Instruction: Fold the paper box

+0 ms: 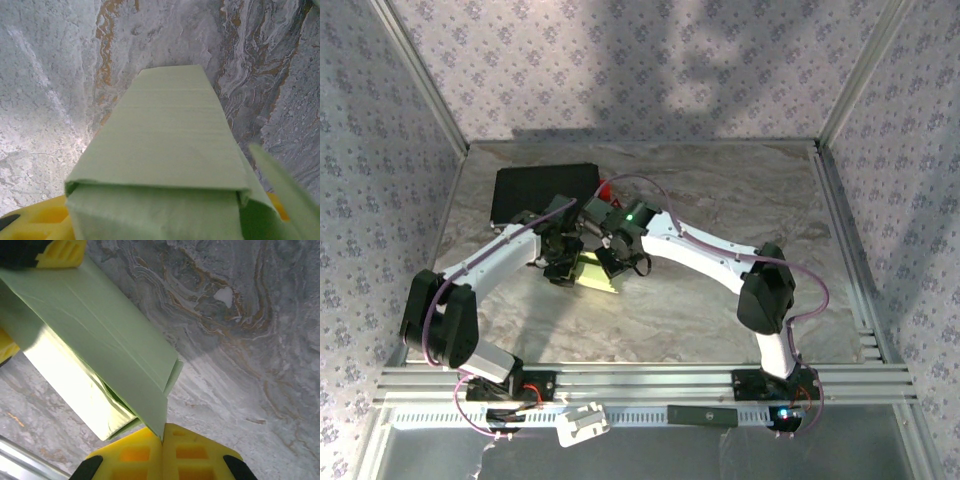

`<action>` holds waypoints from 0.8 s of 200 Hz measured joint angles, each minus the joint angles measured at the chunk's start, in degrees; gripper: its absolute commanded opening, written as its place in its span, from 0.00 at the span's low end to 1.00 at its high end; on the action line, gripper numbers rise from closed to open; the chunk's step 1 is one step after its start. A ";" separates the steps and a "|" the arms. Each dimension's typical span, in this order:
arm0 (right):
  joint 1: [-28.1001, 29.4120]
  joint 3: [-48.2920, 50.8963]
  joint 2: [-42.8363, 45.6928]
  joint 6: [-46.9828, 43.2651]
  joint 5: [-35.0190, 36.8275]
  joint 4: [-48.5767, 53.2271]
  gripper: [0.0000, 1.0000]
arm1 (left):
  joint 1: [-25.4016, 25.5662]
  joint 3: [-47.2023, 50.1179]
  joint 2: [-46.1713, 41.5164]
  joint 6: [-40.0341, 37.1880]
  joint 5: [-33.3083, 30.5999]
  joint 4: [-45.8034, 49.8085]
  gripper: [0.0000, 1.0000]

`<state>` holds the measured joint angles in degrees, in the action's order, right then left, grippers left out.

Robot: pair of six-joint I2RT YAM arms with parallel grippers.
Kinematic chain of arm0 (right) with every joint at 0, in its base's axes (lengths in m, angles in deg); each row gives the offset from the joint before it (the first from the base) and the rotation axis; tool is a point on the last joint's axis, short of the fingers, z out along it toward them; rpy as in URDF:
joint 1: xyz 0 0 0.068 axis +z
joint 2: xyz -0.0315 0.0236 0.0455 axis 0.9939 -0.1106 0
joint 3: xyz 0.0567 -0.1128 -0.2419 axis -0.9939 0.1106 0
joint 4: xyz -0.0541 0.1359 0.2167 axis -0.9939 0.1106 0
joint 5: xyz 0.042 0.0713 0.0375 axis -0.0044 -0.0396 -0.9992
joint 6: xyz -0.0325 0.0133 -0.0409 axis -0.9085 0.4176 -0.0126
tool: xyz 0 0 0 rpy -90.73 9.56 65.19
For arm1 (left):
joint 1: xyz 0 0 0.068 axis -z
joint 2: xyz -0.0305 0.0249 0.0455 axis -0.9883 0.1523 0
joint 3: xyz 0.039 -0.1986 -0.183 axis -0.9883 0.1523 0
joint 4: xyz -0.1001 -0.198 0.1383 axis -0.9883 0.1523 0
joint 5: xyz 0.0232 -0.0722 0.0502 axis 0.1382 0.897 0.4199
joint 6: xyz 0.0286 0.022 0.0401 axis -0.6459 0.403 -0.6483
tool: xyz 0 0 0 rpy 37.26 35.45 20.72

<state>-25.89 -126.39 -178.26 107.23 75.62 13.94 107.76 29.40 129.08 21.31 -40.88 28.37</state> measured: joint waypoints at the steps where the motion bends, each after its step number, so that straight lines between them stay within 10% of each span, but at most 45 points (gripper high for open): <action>1: -0.02 0.00 0.00 0.02 -0.04 0.00 0.00 | 0.02 0.00 0.00 0.00 0.00 0.00 0.60; 160: -0.66 -4.33 -3.21 13.84 -4.48 3.02 0.00 | 2.45 -0.98 1.70 0.90 -2.51 0.24 0.50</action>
<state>-26.55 -130.72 -181.48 121.06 71.14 16.96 110.21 28.42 130.79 22.21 -43.39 28.61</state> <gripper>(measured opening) 0.052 0.500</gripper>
